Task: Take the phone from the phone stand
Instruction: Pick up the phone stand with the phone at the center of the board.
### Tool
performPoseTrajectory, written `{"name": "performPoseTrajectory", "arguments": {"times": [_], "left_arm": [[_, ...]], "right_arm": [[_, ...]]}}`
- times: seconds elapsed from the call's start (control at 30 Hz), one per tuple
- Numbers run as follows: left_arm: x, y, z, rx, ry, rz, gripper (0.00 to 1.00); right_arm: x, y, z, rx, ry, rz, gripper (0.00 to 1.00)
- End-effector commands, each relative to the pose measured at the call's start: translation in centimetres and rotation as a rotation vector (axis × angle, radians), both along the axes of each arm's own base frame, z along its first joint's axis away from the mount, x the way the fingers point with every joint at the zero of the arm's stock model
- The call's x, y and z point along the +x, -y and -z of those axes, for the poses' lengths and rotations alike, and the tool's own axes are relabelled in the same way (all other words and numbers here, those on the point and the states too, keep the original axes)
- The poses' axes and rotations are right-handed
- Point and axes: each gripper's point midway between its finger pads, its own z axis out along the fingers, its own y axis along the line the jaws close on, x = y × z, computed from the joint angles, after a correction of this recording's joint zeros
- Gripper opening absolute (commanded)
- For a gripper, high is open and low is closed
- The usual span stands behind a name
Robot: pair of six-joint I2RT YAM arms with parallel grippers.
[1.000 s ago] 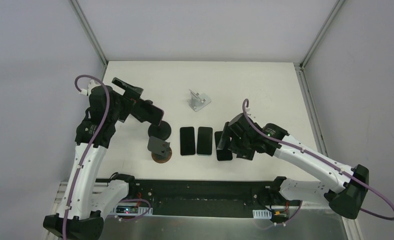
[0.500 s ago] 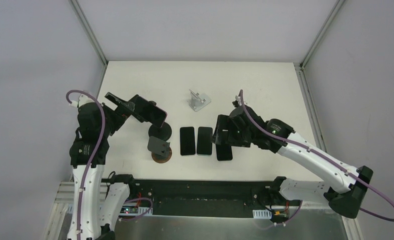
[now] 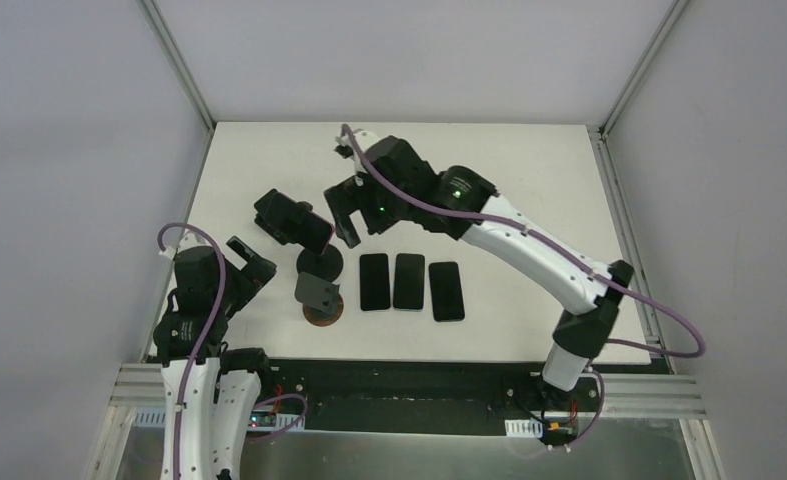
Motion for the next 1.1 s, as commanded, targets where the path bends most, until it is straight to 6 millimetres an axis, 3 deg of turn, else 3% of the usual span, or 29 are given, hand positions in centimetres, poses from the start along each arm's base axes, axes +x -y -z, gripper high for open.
{"name": "performPoseTrajectory", "arguments": {"times": [0.0,0.27,0.57,1.07], "left_arm": [[-2.4,-1.0,2.7,0.04,-0.105,-0.035,0.99],[-3.0,-1.2,3.8,0.012,-0.142,-0.087,0.99],[-4.1,1.0,8.5,-0.182,-0.264,-0.148,0.96],[-4.0,0.5,8.0,-0.153,-0.238,-0.155,0.97]], "right_arm": [[0.8,-2.4,-0.4,-0.139,0.13,-0.139,0.99],[2.0,-7.0,2.7,-0.379,0.359,-0.255,0.99],[2.5,-9.6,4.1,-0.399,0.427,-0.277,0.99],[4.4,-11.7,6.6,-0.5,0.531,-0.312,0.99]]}}
